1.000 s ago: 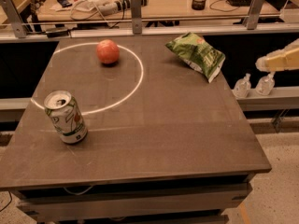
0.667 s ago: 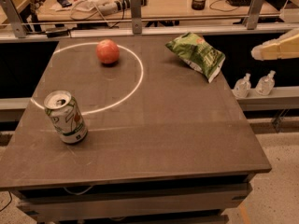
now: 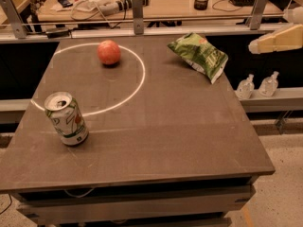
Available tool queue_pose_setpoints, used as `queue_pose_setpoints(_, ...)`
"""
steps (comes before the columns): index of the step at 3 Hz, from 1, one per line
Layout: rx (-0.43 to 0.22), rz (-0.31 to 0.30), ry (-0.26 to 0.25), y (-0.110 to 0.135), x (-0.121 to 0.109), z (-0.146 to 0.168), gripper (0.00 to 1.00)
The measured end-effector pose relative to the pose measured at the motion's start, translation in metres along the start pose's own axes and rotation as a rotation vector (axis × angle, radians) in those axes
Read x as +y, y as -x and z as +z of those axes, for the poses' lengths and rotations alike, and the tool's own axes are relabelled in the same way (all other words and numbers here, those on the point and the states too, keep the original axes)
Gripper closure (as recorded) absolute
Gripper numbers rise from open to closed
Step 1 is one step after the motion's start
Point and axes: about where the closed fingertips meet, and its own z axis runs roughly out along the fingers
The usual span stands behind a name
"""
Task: Move green jalapeno chip bag near apple
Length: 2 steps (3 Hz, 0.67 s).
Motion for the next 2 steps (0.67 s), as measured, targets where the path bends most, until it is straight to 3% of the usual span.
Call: queue_pose_setpoints(2,0.010,-0.016,0.014,-0.0021,-0.0012,0.0078,0.00)
